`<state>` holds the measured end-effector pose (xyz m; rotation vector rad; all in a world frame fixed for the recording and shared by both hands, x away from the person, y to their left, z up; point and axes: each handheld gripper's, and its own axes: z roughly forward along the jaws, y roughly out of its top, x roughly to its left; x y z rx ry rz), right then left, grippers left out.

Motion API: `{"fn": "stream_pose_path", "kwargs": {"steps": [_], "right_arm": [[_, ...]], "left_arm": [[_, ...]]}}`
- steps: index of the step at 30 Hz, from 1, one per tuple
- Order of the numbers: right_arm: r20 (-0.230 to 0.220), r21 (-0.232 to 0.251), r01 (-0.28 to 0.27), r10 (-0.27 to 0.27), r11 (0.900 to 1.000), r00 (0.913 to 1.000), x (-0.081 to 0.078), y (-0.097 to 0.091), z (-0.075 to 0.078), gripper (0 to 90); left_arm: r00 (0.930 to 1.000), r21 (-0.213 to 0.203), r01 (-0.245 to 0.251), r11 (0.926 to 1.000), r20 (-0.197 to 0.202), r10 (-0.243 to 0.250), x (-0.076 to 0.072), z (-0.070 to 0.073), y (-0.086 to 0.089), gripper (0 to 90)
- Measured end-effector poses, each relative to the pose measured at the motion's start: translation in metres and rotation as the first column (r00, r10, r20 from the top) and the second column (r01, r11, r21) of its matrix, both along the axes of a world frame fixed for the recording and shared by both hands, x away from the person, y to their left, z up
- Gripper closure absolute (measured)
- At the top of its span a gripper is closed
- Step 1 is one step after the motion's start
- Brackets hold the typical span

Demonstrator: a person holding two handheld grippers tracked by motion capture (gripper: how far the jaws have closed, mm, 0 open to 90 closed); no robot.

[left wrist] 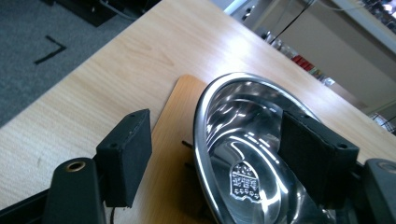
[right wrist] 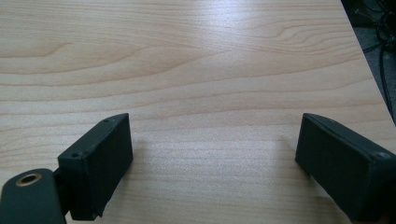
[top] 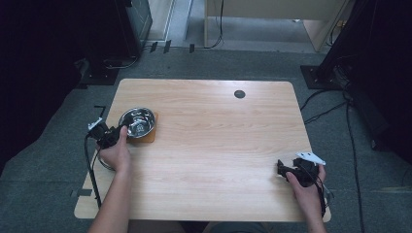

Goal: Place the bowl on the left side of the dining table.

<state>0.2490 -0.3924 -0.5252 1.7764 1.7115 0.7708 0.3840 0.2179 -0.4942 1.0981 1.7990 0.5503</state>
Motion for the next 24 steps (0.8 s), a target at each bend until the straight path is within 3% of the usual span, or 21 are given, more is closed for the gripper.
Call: {"fn": "stream_pose_path", "kwargs": {"steps": [2, 4, 9, 20, 24], "right_arm": [[0.0, 0.0, 0.0, 0.0, 1.0, 1.0, 0.0, 0.0, 0.0, 10.4], [0.0, 0.0, 0.0, 0.0, 1.0, 1.0, 0.0, 0.0, 0.0, 10.4], [0.0, 0.0, 0.0, 0.0, 1.0, 1.0, 0.0, 0.0, 0.0, 10.4], [0.0, 0.0, 0.0, 0.0, 1.0, 1.0, 0.0, 0.0, 0.0, 10.4], [0.0, 0.0, 0.0, 0.0, 1.0, 1.0, 0.0, 0.0, 0.0, 10.4]], "left_arm": [[0.9999, 0.009, 0.006, 0.9999, 0.011, -0.006, -0.001, 0.001, -0.001, 25.3], [0.9988, 0.047, 0.026, 0.9986, 0.041, -0.028, -0.005, 0.005, -0.002, 23.9], [0.9981, 0.044, 0.034, 0.9984, 0.051, -0.036, -0.008, 0.009, -0.004, 23.0], [0.9963, 0.114, 0.062, 0.9915, 0.051, -0.068, -0.016, 0.014, -0.007, 19.5], [0.996, 0.142, 0.05, 0.9886, 0.066, -0.06, -0.021, 0.018, -0.009, 18.6]]}}
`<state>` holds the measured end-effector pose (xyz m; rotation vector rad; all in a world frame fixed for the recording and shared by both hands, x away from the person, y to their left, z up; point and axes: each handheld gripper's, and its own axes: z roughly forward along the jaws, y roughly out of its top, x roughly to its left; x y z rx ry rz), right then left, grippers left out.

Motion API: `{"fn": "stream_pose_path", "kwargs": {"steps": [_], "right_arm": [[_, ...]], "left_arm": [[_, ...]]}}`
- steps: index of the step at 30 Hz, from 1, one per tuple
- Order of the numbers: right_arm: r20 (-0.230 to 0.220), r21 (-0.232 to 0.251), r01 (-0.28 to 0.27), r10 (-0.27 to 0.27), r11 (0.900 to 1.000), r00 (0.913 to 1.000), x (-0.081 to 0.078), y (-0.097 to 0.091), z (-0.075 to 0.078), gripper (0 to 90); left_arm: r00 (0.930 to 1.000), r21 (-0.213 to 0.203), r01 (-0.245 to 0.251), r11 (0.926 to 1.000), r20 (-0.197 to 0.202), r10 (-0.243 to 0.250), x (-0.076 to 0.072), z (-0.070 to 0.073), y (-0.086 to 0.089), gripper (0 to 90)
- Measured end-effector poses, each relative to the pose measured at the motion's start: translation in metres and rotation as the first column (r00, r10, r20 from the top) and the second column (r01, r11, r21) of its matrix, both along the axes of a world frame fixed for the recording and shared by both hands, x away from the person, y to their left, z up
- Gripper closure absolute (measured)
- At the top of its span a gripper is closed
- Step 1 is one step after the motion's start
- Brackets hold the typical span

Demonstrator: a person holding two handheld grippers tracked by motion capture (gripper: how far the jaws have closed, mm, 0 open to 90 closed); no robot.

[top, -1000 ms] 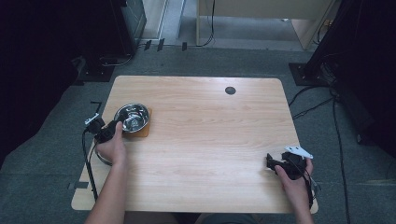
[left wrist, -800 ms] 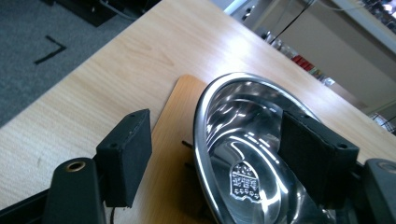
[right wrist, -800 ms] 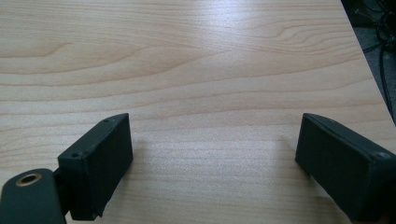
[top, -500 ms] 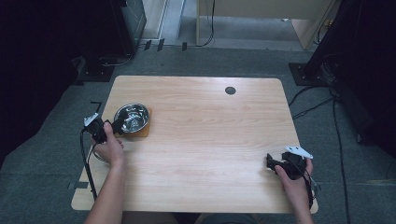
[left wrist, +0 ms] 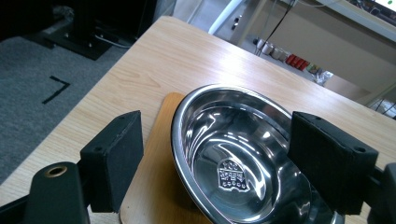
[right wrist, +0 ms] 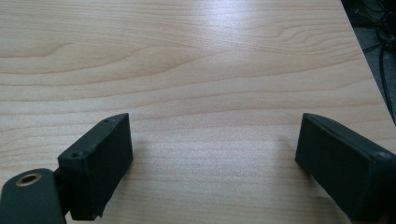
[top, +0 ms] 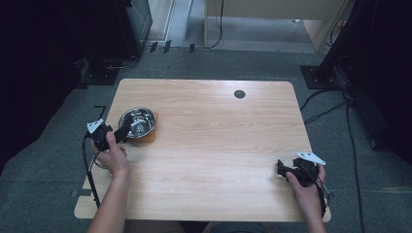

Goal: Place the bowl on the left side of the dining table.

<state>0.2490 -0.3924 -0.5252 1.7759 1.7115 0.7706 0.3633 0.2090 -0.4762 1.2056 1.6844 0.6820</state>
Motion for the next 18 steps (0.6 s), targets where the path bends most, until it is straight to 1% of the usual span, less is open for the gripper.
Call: {"fn": "stream_pose_path", "kwargs": {"steps": [3, 5, 7, 8, 11, 12, 15, 18], "right_arm": [[0.0, 0.0, 0.0, 0.0, 1.0, 1.0, 0.0, 0.0, 0.0, 10.4], [0.0, 0.0, 0.0, 0.0, 1.0, 1.0, 0.0, 0.0, 0.0, 10.4], [0.0, 0.0, 0.0, 0.0, 1.0, 1.0, 0.0, 0.0, 0.0, 10.4], [0.0, 0.0, 0.0, 0.0, 1.0, 1.0, 0.0, 0.0, 0.0, 10.4], [0.0, 0.0, 0.0, 0.0, 1.0, 1.0, 0.0, 0.0, 0.0, 10.4], [0.0, 0.0, 0.0, 0.0, 1.0, 1.0, 0.0, 0.0, 0.0, 10.4], [0.0, 0.0, 0.0, 0.0, 1.0, 1.0, 0.0, 0.0, 0.0, 10.4], [0.0, 0.0, 0.0, 0.0, 1.0, 1.0, 0.0, 0.0, 0.0, 10.4]], "left_arm": [[1.0, 0.007, 0.008, 0.9999, 0.004, -0.009, -0.002, 0.001, -0.001, 17.5], [0.9999, 0.025, 0.014, 0.9996, 0.005, -0.014, -0.003, 0.001, -0.002, 17.4], [0.9997, 0.029, 0.024, 0.9993, 0.004, -0.024, -0.005, 0.001, -0.002, 17.0], [0.9998, 0.036, 0.021, 0.9991, -0.006, -0.021, -0.005, 0.001, -0.002, 17.0], [0.9996, 0.029, 0.024, 0.9993, -0.015, -0.024, -0.007, 0.0, -0.002, 16.9], [0.9995, 0.037, 0.025, 0.999, -0.021, -0.024, -0.009, 0.0, -0.001, 16.9], [0.9993, 0.04, 0.031, 0.9987, -0.022, -0.03, -0.01, -0.001, -0.001, 16.9], [0.9986, 0.054, 0.047, 0.9974, -0.027, -0.046, -0.014, -0.002, -0.002, 16.9]]}}
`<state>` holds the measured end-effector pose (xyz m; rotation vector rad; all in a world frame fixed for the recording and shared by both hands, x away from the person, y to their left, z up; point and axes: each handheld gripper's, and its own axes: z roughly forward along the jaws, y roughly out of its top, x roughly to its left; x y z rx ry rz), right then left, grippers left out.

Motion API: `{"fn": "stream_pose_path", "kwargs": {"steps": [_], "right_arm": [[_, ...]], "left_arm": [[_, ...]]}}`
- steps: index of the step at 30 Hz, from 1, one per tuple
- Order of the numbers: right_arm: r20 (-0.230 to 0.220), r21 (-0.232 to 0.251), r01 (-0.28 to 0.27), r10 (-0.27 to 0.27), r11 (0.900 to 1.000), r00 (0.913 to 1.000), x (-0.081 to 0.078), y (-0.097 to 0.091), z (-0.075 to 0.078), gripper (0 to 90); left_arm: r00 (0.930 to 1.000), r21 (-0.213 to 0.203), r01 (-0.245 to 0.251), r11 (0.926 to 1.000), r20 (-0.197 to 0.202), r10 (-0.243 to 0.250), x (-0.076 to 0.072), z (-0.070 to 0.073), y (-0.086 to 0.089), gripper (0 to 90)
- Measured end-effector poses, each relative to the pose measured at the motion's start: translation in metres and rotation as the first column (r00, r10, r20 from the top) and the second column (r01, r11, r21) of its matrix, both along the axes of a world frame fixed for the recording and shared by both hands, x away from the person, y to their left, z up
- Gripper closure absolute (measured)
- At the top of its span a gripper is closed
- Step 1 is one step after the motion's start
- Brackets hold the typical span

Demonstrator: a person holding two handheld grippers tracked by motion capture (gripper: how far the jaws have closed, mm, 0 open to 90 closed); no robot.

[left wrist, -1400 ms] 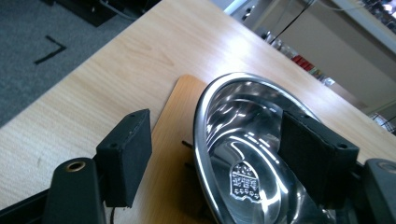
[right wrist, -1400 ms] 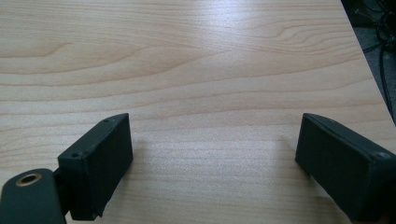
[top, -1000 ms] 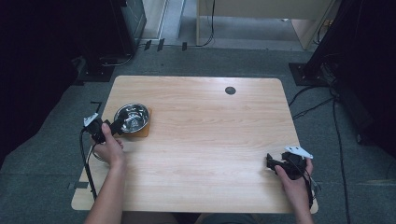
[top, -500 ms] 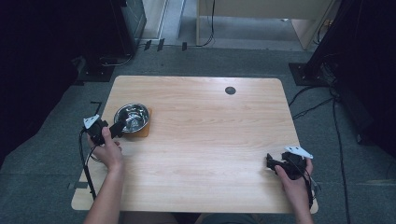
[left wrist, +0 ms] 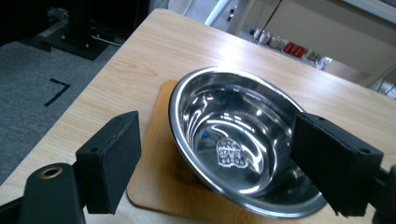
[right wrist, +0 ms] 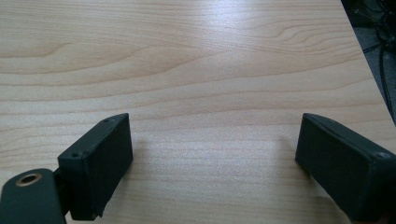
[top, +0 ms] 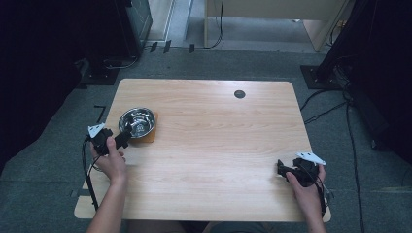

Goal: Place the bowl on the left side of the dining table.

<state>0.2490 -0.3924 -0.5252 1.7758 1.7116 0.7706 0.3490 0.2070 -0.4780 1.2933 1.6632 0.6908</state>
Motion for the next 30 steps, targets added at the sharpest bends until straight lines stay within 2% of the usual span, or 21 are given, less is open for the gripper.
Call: {"fn": "stream_pose_path", "kwargs": {"steps": [3, 9, 30], "right_arm": [[0.0, 0.001, 0.001, -0.001, 1.0, 1.0, 0.0, 0.0, 0.0, 10.4], [0.0, 0.001, 0.001, -0.001, 1.0, 1.0, 0.0, 0.0, 0.0, 10.4], [-0.001, 0.001, 0.001, -0.001, 1.0, 1.0, 0.0, 0.0, 0.0, 10.4]], "left_arm": [[0.9999, 0.015, 0.012, 0.9998, -0.009, -0.012, -0.003, -0.002, -0.002, 16.9], [0.9992, 0.018, 0.029, 0.9994, -0.028, -0.028, -0.009, -0.005, -0.002, 16.9], [0.9963, 0.045, 0.086, 0.9953, 0.003, -0.086, -0.039, -0.004, -0.005, 16.9]]}}
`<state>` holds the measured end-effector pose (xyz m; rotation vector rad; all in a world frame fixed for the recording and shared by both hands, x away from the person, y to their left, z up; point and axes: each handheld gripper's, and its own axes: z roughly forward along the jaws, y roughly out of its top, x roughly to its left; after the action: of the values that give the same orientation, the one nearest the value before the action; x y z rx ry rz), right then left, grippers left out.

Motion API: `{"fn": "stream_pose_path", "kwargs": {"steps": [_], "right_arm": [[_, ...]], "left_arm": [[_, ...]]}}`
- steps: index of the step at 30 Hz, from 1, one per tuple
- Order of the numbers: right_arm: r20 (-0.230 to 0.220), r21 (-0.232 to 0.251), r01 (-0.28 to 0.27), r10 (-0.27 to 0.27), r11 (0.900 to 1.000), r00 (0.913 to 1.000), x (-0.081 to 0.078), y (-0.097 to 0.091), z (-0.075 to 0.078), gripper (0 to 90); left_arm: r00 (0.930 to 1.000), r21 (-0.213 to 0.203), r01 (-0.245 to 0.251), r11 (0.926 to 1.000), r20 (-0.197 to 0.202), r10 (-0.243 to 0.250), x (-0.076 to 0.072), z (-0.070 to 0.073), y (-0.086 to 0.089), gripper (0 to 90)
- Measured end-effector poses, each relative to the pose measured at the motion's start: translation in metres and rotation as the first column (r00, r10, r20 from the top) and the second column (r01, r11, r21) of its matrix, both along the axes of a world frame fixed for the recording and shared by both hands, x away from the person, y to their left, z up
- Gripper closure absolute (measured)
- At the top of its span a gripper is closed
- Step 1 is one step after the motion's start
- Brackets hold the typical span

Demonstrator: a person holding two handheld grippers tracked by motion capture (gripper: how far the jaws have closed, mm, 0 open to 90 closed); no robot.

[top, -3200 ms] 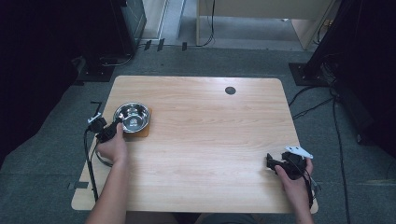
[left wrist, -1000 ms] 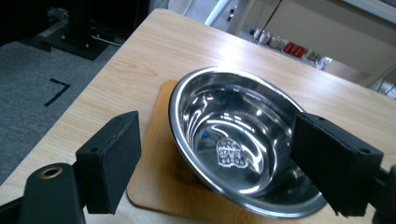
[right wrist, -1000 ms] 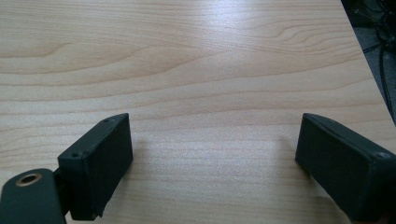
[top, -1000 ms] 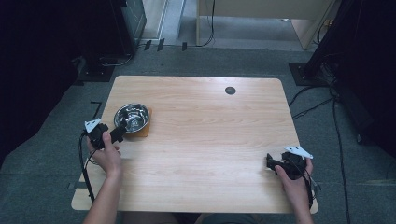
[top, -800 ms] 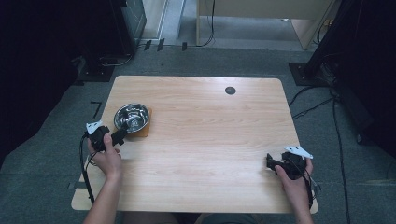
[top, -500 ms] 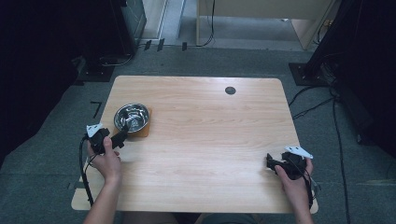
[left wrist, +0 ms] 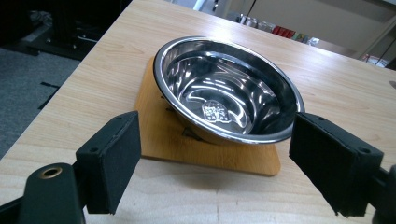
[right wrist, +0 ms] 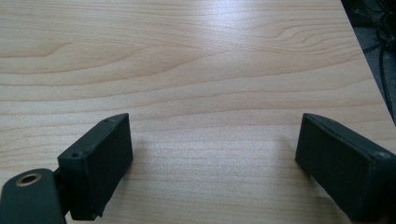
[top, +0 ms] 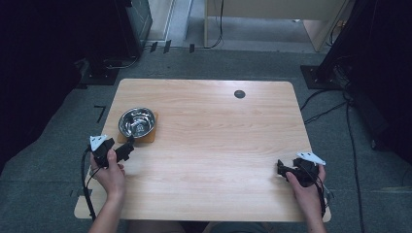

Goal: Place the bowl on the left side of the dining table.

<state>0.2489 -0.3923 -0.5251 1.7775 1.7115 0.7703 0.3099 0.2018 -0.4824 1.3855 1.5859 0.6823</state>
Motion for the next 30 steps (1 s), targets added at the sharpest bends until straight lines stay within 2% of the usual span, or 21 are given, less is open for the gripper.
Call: {"fn": "stream_pose_path", "kwargs": {"steps": [10, 21, 24, 30], "right_arm": [[0.0, -0.001, 0.0, 0.0, 1.0, 1.0, 0.0, 0.0, 0.0, 10.4], [0.0, 0.0, 0.002, -0.002, 1.0, 1.0, 0.0, 0.0, 0.0, 10.4], [0.0, 0.0, 0.002, -0.002, 1.0, 1.0, 0.0, 0.0, 0.0, 10.4], [0.0, -0.001, 0.002, -0.002, 1.0, 1.0, 0.0, 0.0, 0.0, 10.4]], "left_arm": [[0.9997, 0.011, 0.022, 0.9997, 0.011, -0.023, -0.016, -0.002, 0.003, 16.9], [0.9994, 0.017, 0.035, 0.9992, 0.003, -0.035, -0.034, -0.011, 0.009, 16.9], [0.999, 0.053, 0.045, 0.9976, 0.002, -0.045, -0.04, -0.015, 0.011, 16.9], [0.9988, 0.072, 0.048, 0.9962, -0.001, -0.048, -0.046, -0.016, 0.016, 16.9]]}}
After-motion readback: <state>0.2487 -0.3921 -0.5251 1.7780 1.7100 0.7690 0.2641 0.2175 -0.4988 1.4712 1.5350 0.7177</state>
